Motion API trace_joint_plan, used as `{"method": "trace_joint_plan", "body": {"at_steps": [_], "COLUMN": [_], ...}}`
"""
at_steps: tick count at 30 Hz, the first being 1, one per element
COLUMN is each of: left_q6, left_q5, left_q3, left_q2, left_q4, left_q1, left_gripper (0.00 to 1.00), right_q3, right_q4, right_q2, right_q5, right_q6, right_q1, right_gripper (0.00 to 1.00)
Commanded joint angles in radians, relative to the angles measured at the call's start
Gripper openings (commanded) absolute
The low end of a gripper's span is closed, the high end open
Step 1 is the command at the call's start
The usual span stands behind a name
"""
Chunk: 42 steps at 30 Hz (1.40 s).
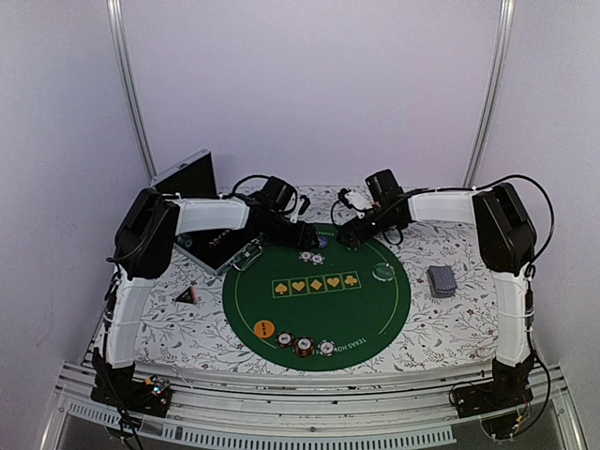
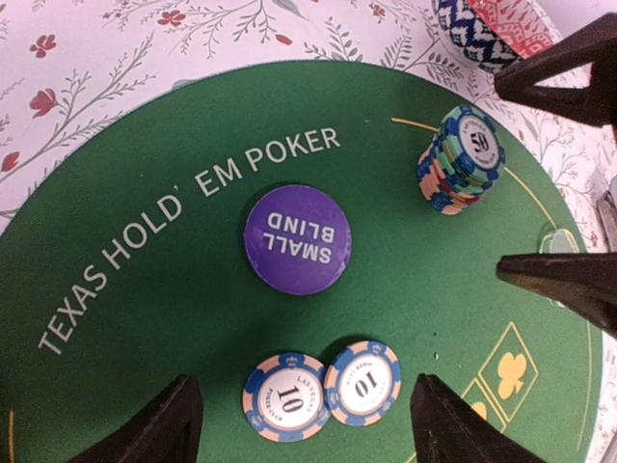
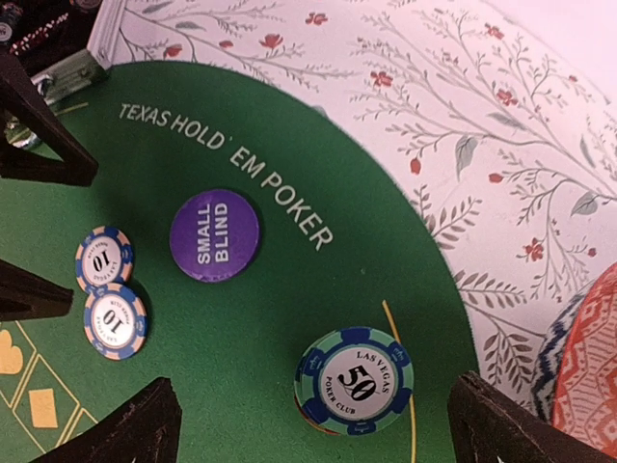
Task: Distribute texas hold em gaming equipment
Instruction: Place the poker chips pile in the small blind area, then pick up the face-down deck piles from the center of the board.
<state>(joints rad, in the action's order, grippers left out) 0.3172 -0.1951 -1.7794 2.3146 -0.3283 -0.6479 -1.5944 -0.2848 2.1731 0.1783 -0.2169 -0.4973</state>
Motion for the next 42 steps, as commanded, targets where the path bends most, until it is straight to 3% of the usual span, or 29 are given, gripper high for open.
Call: {"method": "trace_joint_plan", "body": {"at_steps": [1,7,14,22,28,34,39,42], "left_q6": [-0.029,-0.068,-0.117,-0.060,-0.007,-0.020,-0.038,-0.048], "left_q5": [-0.003,-0.014,0.057,0.211,0.283,0.305,0.315,0.284], "left_q3": [0.006,0.046,0.242,0.604,0.757,0.831,0.832,0.827], "left_q2": [-0.080,-0.186,-0.480,-0.843,-1.029,-1.105,-1.071,-1.053], "left_q4": [-0.013,-0.049,-0.107,-0.192,-0.277,-0.301,-0.288,-0.256], "left_q1": [0.003,0.003,0.003,-0.001,-0.001,-0.001,-0.002,-0.002], "left_gripper": [0.76,0.76,0.76,0.77,0.78,0.79,0.79,0.80], "right_q3": [-0.048,-0.030,0.015,0.284,0.462,0.583,0.659,0.674], "right_q4": [-0.045,-0.069,-0.150,-0.122,-0.154,-0.226,-0.285,-0.320], "right_q2": [-0.053,-0.147,-0.380,-0.674,-0.843,-0.964,-1.009,-0.996], "right_q5": [-0.020,-0.021,-0.012,0.119,0.054,-0.102,-0.267,-0.273], "right_q6": [-0.008,-0.007,0.046,0.167,0.285,0.382,0.473,0.511], "right_q1": [-0.002,-0.001,-0.020,-0.064,-0.084,-0.084,-0.077,0.013], "right_gripper": [0.99,0.99,0.99,0.99,0.99,0.99,0.99,0.99]}}
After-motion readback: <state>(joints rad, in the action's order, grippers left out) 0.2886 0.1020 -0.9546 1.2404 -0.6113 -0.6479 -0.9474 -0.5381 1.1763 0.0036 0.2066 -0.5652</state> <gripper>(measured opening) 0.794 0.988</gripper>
